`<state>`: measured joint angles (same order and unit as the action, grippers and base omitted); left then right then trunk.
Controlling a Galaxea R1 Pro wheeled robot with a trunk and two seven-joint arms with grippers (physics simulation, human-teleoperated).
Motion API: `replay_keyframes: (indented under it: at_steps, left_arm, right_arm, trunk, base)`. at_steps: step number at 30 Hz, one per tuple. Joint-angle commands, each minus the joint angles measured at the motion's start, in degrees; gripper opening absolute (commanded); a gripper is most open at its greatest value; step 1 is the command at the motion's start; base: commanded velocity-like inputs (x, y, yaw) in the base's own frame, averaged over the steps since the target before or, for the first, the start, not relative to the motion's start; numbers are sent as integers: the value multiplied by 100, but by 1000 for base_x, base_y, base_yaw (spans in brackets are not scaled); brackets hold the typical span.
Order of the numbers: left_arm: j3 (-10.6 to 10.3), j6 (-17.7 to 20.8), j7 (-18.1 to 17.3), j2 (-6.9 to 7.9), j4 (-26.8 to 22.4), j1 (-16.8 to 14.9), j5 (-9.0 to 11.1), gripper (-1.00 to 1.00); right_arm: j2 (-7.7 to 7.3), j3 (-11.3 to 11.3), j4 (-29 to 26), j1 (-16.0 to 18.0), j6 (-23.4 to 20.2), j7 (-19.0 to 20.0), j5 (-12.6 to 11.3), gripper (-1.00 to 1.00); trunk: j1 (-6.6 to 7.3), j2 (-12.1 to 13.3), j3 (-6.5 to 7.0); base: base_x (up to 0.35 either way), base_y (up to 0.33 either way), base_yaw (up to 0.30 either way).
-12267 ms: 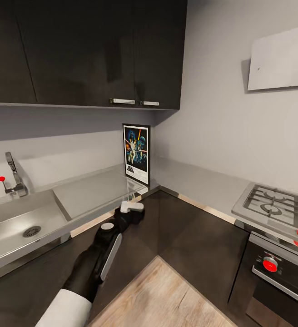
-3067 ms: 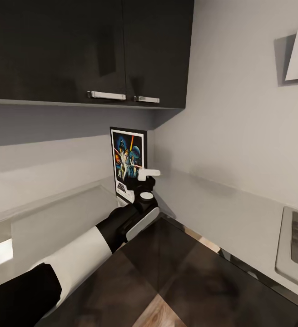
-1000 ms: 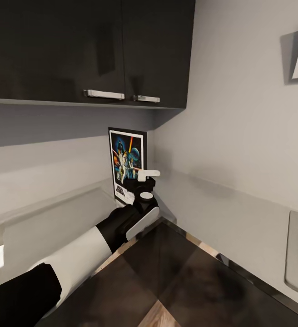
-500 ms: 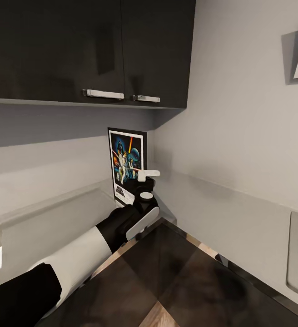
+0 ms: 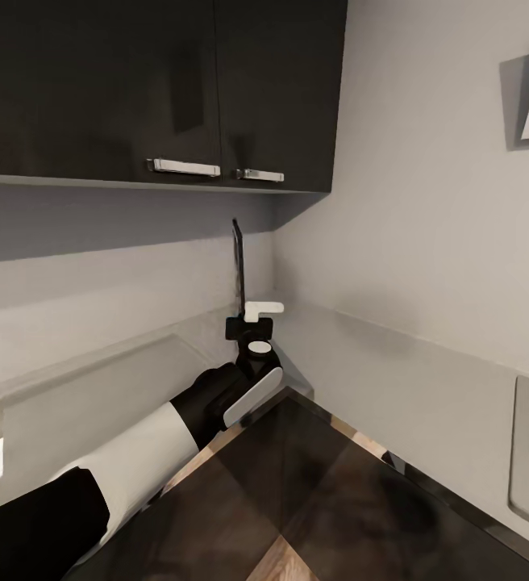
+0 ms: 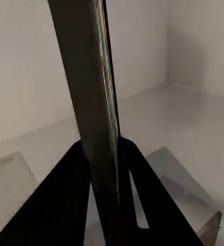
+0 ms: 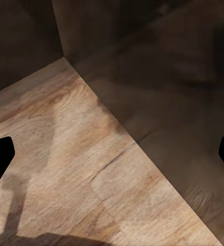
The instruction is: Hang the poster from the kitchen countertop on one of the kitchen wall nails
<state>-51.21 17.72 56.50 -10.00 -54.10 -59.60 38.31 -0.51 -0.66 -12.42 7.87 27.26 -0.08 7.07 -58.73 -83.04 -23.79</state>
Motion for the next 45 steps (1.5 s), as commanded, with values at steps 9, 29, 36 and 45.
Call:
replay_keyframes:
  at_steps: [9, 29, 36, 45]
  left_arm:
    - [-12, 65, 36, 0, -35, -8, 1, -100]
    - [-10, 65, 45, 0, -57, -8, 1, -100]
    - [7, 61, 45, 0, -57, -8, 4, -100]
    - [22, 57, 43, 0, -70, -8, 17, -100]
  right_arm:
    - [-2, -3, 3, 4, 16, 2, 23, 100]
    - [-21, 5, -8, 4, 26, 1, 19, 100]
    - [-28, 13, -14, 4, 31, -1, 15, 100]
    - [-42, 21, -12, 4, 33, -3, 6, 100]
  trunk:
    - [0, -4, -7]
    - [0, -4, -7]
    - [0, -4, -7]
    - [0, -4, -7]
  base:
    - [-74, 0, 0]
    - [-315, 0, 0]
    - [-343, 0, 0]
    - [-343, 0, 0]
